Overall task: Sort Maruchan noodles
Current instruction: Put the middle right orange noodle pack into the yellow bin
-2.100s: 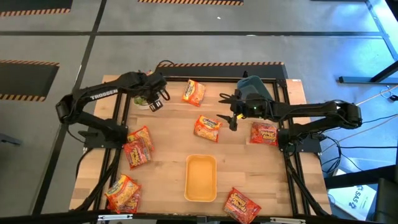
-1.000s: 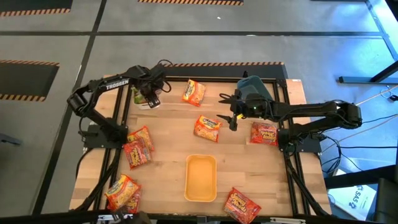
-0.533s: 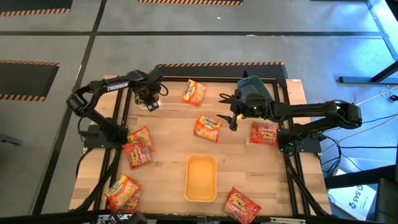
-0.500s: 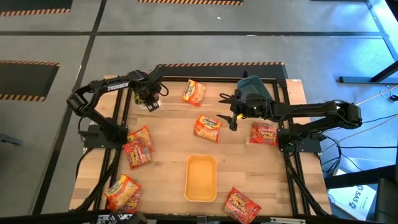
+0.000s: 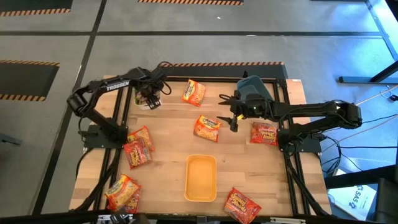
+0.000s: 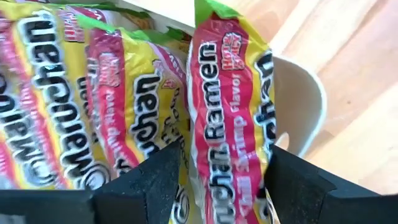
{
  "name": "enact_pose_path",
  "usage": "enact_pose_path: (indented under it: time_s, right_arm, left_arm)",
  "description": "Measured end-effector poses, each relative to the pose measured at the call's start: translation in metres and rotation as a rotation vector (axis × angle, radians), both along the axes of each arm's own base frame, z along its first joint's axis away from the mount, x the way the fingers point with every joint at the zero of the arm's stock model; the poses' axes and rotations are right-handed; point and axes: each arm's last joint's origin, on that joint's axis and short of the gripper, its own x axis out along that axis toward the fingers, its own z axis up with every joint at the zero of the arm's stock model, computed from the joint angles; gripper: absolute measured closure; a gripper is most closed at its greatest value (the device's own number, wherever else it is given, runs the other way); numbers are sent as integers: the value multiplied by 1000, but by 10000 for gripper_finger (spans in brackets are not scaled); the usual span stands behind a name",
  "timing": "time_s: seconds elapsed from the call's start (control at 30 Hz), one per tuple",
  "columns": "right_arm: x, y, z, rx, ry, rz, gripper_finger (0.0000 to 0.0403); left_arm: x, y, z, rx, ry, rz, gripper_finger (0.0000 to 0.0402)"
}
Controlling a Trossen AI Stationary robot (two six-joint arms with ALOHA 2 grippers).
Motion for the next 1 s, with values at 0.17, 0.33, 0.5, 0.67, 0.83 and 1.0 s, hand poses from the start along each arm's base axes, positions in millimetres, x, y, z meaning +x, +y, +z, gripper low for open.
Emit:
enact_pose_path:
  time_s: [0.17, 0.33, 0.5, 0.67, 0.83, 1.0]
  right_arm:
    - [0, 1, -1, 7, 7, 13, 110]
    - [0, 0, -1, 5, 8, 5, 110]
    - [1, 0, -5, 20, 33, 11, 110]
    - [2, 0, -11, 34, 64, 18, 109]
    - [4, 0, -19, 80, 110, -1, 109]
    - [6, -1, -27, 113, 152, -22, 109]
  left_arm:
    - [1, -10, 20, 68, 18, -31, 189]
    - [5, -26, 49, 168, -110, -24, 190]
    - [16, -49, 70, 221, -329, -22, 190]
    - [36, -71, 73, 207, -495, -58, 190]
    - [65, -98, 56, 144, -642, -196, 190]
    - [91, -120, 38, 155, -809, -277, 190]
